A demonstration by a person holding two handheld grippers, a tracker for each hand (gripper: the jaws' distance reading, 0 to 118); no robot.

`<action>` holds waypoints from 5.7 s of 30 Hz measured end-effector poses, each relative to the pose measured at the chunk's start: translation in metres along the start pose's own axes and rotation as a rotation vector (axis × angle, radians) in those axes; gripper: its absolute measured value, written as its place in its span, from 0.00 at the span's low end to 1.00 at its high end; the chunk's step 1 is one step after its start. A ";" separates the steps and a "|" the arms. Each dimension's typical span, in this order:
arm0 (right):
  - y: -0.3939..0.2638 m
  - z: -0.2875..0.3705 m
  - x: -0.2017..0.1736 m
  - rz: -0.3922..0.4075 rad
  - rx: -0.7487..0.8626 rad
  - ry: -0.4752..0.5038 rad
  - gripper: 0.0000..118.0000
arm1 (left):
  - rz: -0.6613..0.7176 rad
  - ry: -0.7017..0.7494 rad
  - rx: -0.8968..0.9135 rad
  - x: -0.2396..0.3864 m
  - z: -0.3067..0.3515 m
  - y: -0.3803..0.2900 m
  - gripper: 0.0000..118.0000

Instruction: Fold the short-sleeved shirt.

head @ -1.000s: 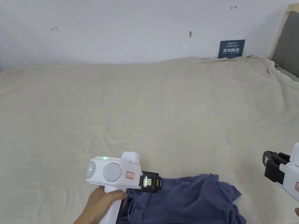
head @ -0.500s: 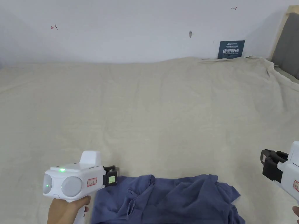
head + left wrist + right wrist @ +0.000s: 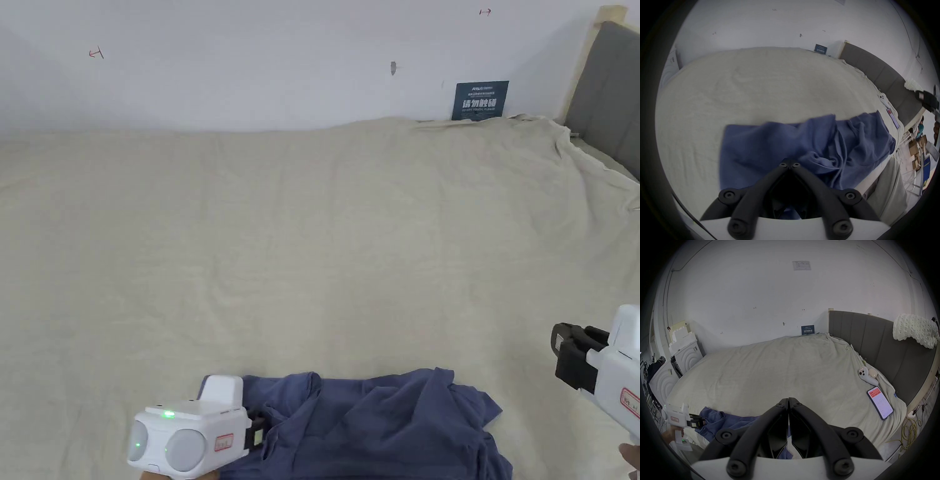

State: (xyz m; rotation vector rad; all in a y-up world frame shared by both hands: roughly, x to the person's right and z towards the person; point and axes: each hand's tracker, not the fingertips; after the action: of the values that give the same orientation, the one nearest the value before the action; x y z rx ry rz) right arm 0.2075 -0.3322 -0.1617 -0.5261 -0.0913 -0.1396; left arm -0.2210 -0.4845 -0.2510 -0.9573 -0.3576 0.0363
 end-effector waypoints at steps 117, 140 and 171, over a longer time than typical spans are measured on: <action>-0.004 0.012 0.030 -0.030 0.023 -0.027 0.00 | -0.155 -0.117 -0.325 0.135 -0.032 0.074 0.13; 0.010 0.015 0.012 -0.023 0.040 -0.007 0.00 | -0.043 -0.034 0.093 0.069 0.062 0.084 0.74; -0.001 0.023 0.035 -0.052 0.017 -0.047 0.00 | -0.160 -0.153 0.054 0.159 -0.051 -0.002 0.00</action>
State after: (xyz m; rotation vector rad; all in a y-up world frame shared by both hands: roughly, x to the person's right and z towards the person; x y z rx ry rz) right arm 0.2408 -0.3255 -0.1368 -0.5099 -0.1523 -0.1768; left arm -0.0556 -0.4961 -0.2314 -0.8725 -0.5705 -0.0273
